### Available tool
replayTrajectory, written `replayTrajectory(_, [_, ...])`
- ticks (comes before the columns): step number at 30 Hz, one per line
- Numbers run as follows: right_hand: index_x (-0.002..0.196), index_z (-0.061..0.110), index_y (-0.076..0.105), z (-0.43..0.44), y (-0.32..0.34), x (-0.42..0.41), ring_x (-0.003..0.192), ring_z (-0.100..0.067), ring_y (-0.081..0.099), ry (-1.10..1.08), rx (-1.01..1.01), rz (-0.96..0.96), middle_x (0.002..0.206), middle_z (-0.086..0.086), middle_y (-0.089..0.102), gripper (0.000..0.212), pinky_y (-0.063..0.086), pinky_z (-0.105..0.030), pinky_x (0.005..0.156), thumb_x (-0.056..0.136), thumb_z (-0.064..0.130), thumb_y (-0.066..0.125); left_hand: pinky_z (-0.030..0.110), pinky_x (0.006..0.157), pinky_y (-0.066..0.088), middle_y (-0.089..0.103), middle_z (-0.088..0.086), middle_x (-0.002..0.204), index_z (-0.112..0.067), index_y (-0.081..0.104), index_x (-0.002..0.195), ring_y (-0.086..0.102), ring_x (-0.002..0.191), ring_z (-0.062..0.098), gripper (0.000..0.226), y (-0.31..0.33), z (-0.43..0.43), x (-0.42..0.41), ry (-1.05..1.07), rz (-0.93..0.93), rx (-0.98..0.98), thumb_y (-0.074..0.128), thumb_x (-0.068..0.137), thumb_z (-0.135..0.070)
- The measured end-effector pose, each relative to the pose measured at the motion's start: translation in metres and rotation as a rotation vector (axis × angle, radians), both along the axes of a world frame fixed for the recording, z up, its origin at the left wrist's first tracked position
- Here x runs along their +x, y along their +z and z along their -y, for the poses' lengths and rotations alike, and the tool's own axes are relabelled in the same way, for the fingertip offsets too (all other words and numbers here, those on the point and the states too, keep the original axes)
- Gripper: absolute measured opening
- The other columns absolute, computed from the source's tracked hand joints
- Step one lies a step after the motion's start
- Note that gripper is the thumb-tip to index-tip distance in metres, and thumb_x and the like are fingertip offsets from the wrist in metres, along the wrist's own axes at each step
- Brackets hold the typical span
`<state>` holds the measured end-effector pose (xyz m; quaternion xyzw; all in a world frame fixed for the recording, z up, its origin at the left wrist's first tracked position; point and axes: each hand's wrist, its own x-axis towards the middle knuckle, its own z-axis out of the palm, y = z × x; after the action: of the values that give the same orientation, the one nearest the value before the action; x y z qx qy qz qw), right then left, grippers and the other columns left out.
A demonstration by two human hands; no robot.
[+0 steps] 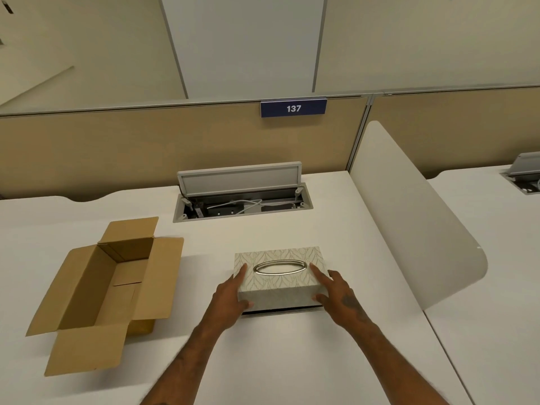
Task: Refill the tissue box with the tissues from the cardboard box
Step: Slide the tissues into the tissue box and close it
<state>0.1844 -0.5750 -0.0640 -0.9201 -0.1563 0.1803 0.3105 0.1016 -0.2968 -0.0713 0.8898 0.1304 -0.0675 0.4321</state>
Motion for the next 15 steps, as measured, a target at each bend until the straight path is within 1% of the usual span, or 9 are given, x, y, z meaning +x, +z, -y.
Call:
replayTrajectory(1, [0.149, 0.049, 0.018, 0.0, -0.003, -0.004, 0.133, -0.031, 0.041, -0.002, -0.009, 0.016, 0.148, -0.01, 0.035, 0.069, 0.035, -0.037, 0.107, 0.094, 0.027, 0.054, 0.015, 0.104, 0.027, 0.035, 0.002, 0.155, -0.027, 0.022, 0.152, 0.033, 0.142, 0.017, 0.091, -0.003, 0.002, -0.003, 0.009, 0.007, 0.012, 0.075, 0.08, -0.007])
replayTrajectory(4, [0.152, 0.04, 0.016, -0.002, -0.011, -0.013, 0.131, -0.029, 0.046, -0.02, -0.054, 0.057, 0.153, -0.009, 0.029, 0.071, 0.039, -0.028, 0.102, 0.095, 0.022, 0.054, 0.003, 0.095, 0.029, 0.035, 0.0, 0.155, -0.031, 0.021, 0.152, 0.036, 0.139, 0.017, 0.093, -0.01, 0.009, -0.011, 0.028, 0.036, 0.034, 0.073, 0.08, -0.002])
replayTrajectory(6, [0.152, 0.038, 0.015, -0.004, -0.015, -0.017, 0.127, -0.028, 0.05, -0.044, -0.056, 0.064, 0.153, -0.008, 0.028, 0.073, 0.041, -0.026, 0.1, 0.095, 0.018, 0.055, 0.004, 0.094, 0.031, 0.034, 0.0, 0.155, -0.032, 0.018, 0.152, 0.036, 0.139, 0.017, 0.095, -0.014, 0.012, -0.016, 0.029, 0.051, 0.05, 0.072, 0.08, 0.0])
replayTrajectory(10, [0.152, 0.035, 0.01, -0.002, -0.022, -0.024, 0.12, -0.029, 0.055, -0.047, -0.038, 0.089, 0.152, -0.006, 0.03, 0.076, 0.046, -0.027, 0.097, 0.094, 0.016, 0.056, 0.01, 0.097, 0.034, 0.029, 0.001, 0.157, -0.028, 0.011, 0.153, 0.036, 0.138, 0.018, 0.099, -0.018, 0.016, -0.021, 0.028, 0.065, 0.061, 0.071, 0.081, 0.001])
replayTrajectory(13, [0.149, 0.037, 0.003, -0.002, -0.025, -0.026, 0.114, -0.031, 0.058, -0.045, -0.035, 0.104, 0.152, -0.006, 0.03, 0.08, 0.05, -0.03, 0.094, 0.093, 0.015, 0.057, 0.008, 0.096, 0.034, 0.029, 0.001, 0.156, -0.027, 0.007, 0.153, 0.038, 0.135, 0.014, 0.101, -0.021, 0.017, -0.024, 0.031, 0.072, 0.085, 0.071, 0.08, 0.002])
replayTrajectory(15, [0.15, 0.036, 0.004, -0.002, -0.026, -0.026, 0.115, -0.033, 0.058, -0.044, -0.042, 0.108, 0.152, -0.006, 0.029, 0.081, 0.051, -0.033, 0.096, 0.093, 0.015, 0.057, 0.006, 0.096, 0.032, 0.028, 0.0, 0.157, -0.028, 0.005, 0.152, 0.038, 0.133, 0.012, 0.103, -0.023, 0.017, -0.024, 0.027, 0.072, 0.108, 0.072, 0.079, 0.0])
